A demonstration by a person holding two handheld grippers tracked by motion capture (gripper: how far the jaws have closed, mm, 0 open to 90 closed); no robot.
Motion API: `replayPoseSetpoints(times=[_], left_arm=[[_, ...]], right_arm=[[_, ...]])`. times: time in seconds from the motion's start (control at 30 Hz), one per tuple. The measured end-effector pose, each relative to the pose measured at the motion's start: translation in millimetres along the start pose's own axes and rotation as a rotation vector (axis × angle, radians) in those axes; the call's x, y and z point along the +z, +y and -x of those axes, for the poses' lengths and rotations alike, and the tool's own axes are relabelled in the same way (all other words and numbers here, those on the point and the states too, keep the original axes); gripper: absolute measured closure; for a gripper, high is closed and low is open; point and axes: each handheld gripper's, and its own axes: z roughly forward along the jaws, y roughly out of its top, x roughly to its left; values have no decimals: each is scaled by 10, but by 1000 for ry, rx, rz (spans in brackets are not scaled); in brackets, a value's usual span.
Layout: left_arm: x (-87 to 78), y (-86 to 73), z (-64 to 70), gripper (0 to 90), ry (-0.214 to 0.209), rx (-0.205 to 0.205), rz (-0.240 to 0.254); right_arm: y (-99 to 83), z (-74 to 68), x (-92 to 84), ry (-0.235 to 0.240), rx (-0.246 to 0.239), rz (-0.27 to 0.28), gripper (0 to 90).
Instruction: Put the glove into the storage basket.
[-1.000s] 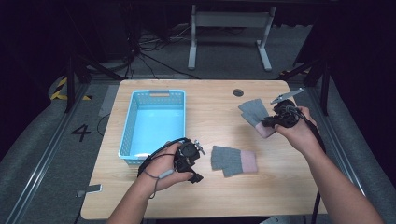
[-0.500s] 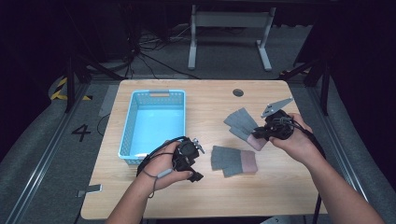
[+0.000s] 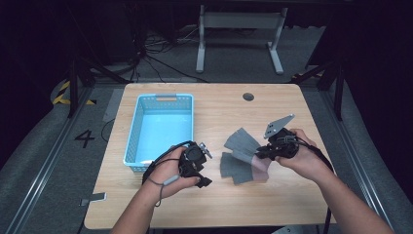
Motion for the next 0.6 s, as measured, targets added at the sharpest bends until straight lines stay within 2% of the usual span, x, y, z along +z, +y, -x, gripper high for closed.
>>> replayPoseSetpoints(times=[0.13,0.33,0.47,0.6], left_arm=[[3,-19,-25,453,3,14,28],[3,-23,-44,479,-3,11,67],[28,-5,-40,481,-2,5,45],[80,12,-49,494,-2,-5,46]], right_arm=[[-20,-50,77,27,-4,-23,807],[-67,-135,213,57,-25,-53,806],[-104,-171,307,65,-39,-68,805],[-144,-192,378,75,-47,-80,805]])
